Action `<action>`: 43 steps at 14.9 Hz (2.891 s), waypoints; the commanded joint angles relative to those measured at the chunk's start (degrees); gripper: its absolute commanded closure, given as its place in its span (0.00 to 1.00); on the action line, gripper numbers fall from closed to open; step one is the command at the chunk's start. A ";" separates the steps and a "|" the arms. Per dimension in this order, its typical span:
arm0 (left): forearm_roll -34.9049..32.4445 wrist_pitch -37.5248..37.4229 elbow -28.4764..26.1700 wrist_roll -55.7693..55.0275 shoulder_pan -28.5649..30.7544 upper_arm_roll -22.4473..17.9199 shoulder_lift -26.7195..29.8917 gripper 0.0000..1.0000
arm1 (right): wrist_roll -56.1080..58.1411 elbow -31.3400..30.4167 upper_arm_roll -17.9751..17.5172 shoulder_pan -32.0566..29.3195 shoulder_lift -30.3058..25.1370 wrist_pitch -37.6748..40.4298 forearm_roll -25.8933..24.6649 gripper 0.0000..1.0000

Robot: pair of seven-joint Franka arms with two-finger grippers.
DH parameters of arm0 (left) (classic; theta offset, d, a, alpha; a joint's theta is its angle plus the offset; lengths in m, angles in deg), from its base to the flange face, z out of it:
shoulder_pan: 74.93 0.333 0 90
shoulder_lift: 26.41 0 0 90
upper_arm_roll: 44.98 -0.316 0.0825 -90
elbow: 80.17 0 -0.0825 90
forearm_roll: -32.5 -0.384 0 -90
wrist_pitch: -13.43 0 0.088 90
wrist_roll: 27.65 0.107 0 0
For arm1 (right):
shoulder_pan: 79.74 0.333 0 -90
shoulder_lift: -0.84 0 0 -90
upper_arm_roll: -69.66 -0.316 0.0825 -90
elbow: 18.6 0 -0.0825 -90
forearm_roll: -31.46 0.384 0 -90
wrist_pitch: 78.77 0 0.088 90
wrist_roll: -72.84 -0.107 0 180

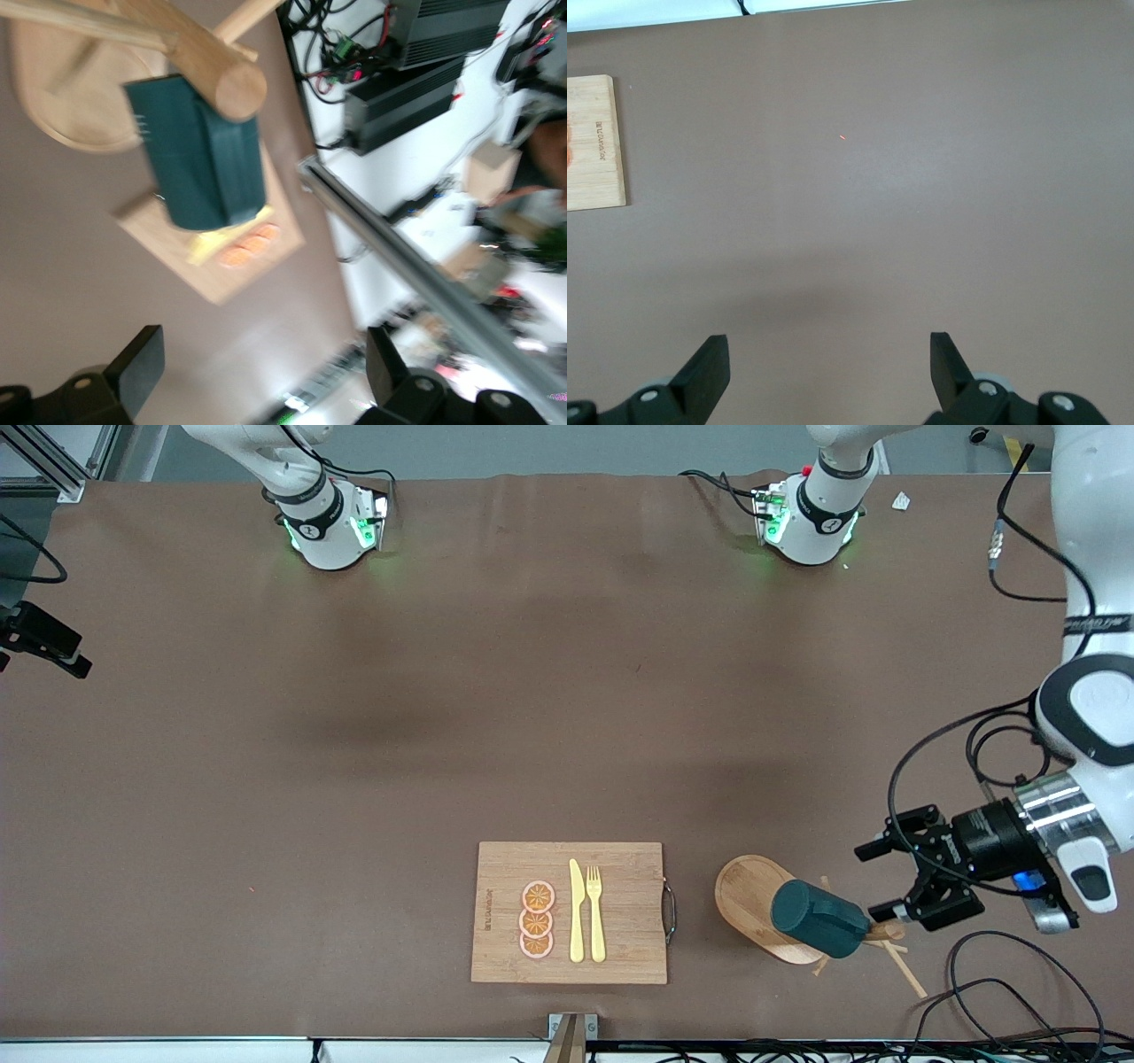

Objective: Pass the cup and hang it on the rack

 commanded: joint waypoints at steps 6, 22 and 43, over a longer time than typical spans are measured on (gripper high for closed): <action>-34.60 -18.65 -1.28 4.63 -1.52 8.17 11.39 0.00 | -0.02 0.70 -0.43 -1.22 0.33 0.78 0.52 0.00; -29.37 -38.63 -7.68 41.30 -18.04 -18.62 31.08 0.00 | -0.02 0.70 -0.43 -1.22 0.33 0.69 0.52 0.00; -29.45 -35.99 -14.29 41.04 -22.70 -23.11 34.95 0.00 | -0.11 0.70 -0.43 -0.96 0.24 0.96 0.61 0.00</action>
